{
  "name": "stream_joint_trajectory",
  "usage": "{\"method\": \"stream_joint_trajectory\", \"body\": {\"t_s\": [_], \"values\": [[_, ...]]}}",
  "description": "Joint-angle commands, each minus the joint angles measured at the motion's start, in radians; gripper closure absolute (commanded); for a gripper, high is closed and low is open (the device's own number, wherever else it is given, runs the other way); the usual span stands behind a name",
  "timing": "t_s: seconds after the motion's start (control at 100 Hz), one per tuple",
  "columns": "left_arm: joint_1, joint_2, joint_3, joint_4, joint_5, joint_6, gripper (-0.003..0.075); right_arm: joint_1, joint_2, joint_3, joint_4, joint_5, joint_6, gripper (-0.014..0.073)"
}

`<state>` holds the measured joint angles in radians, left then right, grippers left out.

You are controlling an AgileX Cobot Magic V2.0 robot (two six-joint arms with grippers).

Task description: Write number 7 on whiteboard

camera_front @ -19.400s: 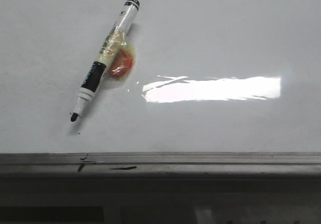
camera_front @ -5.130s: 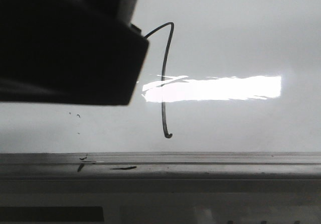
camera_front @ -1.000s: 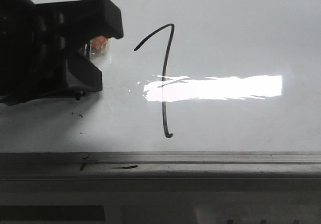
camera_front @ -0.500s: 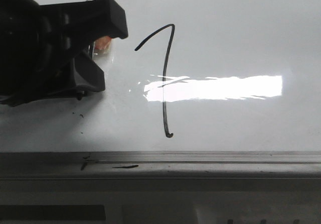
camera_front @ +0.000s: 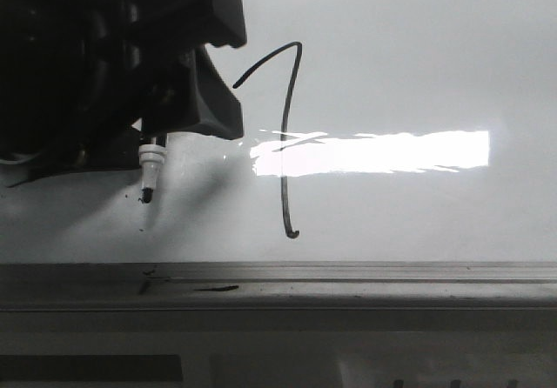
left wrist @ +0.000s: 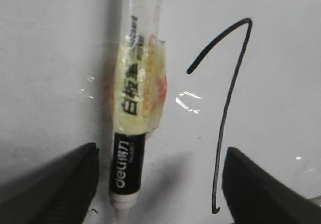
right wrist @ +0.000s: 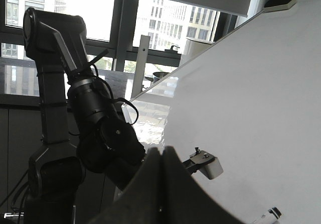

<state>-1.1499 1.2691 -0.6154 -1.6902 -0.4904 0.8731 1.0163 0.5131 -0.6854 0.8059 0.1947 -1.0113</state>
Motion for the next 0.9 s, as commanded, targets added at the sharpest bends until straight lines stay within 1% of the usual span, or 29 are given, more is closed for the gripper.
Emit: {"method": "stream_joint_trajectory", "body": {"t_s": [0.0, 0.23, 0.31, 0.36, 0.41, 0.5, 0.59, 0.63, 0.69, 0.71, 0.73, 0.78, 0.8, 0.85, 0.89], "values": [[0.017, 0.002, 0.012, -0.050, -0.109, -0.010, 0.0134, -0.001, 0.003, -0.033, 0.016, -0.050, -0.001, 0.0657], [0.012, -0.099, 0.012, -0.011, -0.051, -0.010, 0.0135, -0.001, -0.038, -0.033, 0.016, -0.032, -0.001, 0.0657], [-0.004, -0.142, 0.012, 0.037, -0.044, -0.010, 0.0136, -0.001, -0.063, -0.033, 0.016, -0.012, -0.001, 0.0657], [-0.018, -0.166, 0.012, 0.067, -0.044, -0.010, 0.0148, -0.001, -0.081, -0.033, -0.009, 0.009, -0.001, 0.0657], [-0.033, -0.191, 0.012, 0.096, -0.044, -0.010, 0.0178, -0.001, -0.103, -0.033, -0.044, 0.035, -0.001, 0.0657], [-0.064, -0.239, 0.012, 0.155, -0.042, 0.003, 0.0272, -0.001, -0.130, -0.031, -0.136, 0.092, -0.001, 0.0657], [-0.091, -0.289, 0.012, 0.194, -0.042, 0.055, 0.0404, -0.001, -0.159, -0.004, -0.259, 0.147, -0.001, 0.0657], [-0.099, -0.308, 0.012, 0.199, -0.039, 0.077, 0.0470, -0.001, -0.172, 0.013, -0.284, 0.151, 0.002, 0.0657], [-0.107, -0.345, 0.012, 0.199, -0.032, 0.098, 0.0559, -0.001, -0.197, 0.047, -0.317, 0.149, 0.052, 0.0657], [-0.107, -0.362, 0.012, 0.199, -0.015, 0.098, 0.0616, -0.001, -0.201, 0.059, -0.331, 0.149, 0.070, 0.0657], [-0.107, -0.370, 0.012, 0.199, -0.011, 0.098, 0.0628, -0.001, -0.208, 0.066, -0.342, 0.149, 0.083, 0.0657], [-0.107, -0.402, 0.012, 0.206, 0.026, 0.098, 0.0729, -0.001, -0.223, 0.098, -0.379, 0.155, 0.141, 0.0657], [-0.107, -0.412, 0.012, 0.212, 0.035, 0.098, 0.0741, -0.001, -0.230, 0.110, -0.390, 0.156, 0.154, 0.0657], [-0.107, -0.435, 0.012, 0.225, 0.073, 0.098, 0.0741, -0.001, -0.244, 0.140, -0.398, 0.166, 0.191, 0.0657], [-0.107, -0.449, 0.012, 0.239, 0.114, 0.098, 0.0741, -0.001, -0.254, 0.164, -0.398, 0.174, 0.193, 0.0657]]}}
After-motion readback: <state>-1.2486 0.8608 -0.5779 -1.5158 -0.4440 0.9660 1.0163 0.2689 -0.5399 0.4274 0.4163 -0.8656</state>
